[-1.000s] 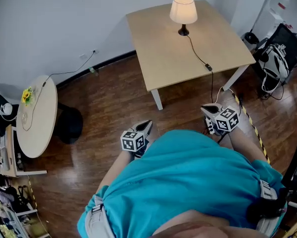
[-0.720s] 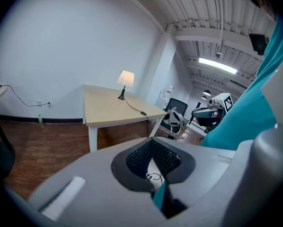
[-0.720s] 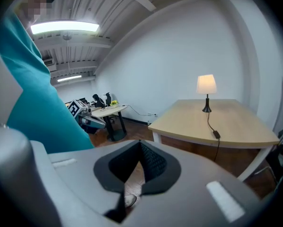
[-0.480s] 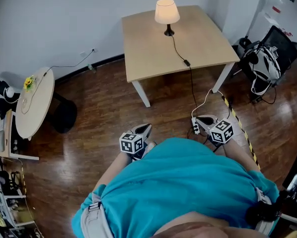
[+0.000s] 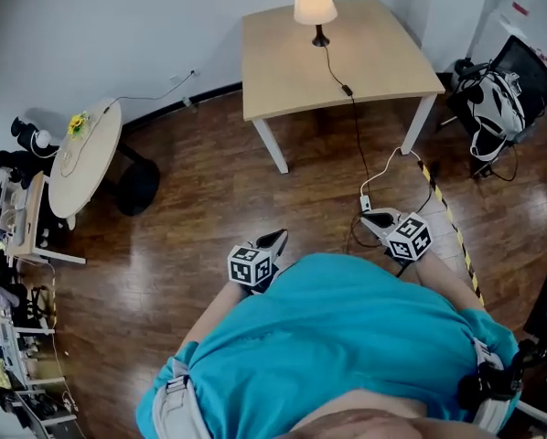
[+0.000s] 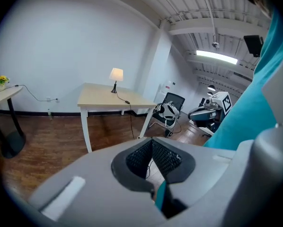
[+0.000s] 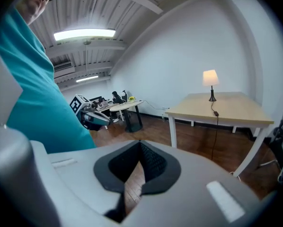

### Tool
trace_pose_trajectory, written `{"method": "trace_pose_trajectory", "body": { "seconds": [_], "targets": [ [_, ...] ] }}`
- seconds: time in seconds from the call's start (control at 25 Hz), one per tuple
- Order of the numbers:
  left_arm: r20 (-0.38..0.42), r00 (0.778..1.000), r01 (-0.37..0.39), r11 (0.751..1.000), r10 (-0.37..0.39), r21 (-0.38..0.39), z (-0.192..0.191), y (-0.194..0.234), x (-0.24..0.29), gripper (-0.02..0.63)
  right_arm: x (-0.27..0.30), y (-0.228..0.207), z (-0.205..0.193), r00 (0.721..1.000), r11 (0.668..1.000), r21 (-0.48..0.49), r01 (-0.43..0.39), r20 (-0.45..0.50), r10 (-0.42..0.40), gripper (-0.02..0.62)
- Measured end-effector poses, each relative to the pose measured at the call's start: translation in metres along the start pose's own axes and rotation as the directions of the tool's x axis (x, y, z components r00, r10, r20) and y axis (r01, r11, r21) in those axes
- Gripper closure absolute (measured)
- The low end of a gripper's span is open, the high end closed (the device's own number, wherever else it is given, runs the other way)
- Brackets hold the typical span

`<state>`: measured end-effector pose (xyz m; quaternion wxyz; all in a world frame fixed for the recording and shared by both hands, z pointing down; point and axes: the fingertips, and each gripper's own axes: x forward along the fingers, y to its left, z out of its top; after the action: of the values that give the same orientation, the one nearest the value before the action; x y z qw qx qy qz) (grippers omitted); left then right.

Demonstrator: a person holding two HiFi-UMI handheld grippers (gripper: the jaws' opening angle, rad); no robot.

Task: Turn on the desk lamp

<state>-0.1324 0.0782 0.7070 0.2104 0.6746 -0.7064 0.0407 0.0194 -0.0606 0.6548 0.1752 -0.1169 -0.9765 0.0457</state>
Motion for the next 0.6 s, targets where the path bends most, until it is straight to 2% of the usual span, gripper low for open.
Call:
{"method": "trace_pose_trajectory", "body": {
  "seconds": [0.16, 0.32, 0.48, 0.6],
  "targets": [
    [0.070, 0.998, 0.002, 1.000, -0.002, 0.004, -0.028, 0.003, -0.072, 0.606, 0.016, 0.075, -0.005, 1.000, 0.999, -0.038, 0.006, -0.001, -0.006, 0.594],
    [0.104, 0.994, 0.032, 0.999, -0.029, -0.031, -0.062, 0.021, -0.158, 0.606, 0.054, 0.163, -0.014, 1.000, 0.999, -0.036, 0.009, -0.026, -0.010, 0.594],
    [0.061, 0.996, 0.071, 0.993, -0.066, -0.092, -0.085, 0.063, -0.226, 0.606, 0.099, 0.231, 0.001, 0.998, 0.999, 0.030, 0.016, -0.057, -0.014, 0.594],
    [0.054, 0.994, 0.103, 0.989, -0.098, -0.106, -0.107, 0.060, -0.271, 0.606, 0.096, 0.287, 0.000, 0.996, 0.999, 0.021, 0.029, -0.084, -0.027, 0.594]
  ]
}}
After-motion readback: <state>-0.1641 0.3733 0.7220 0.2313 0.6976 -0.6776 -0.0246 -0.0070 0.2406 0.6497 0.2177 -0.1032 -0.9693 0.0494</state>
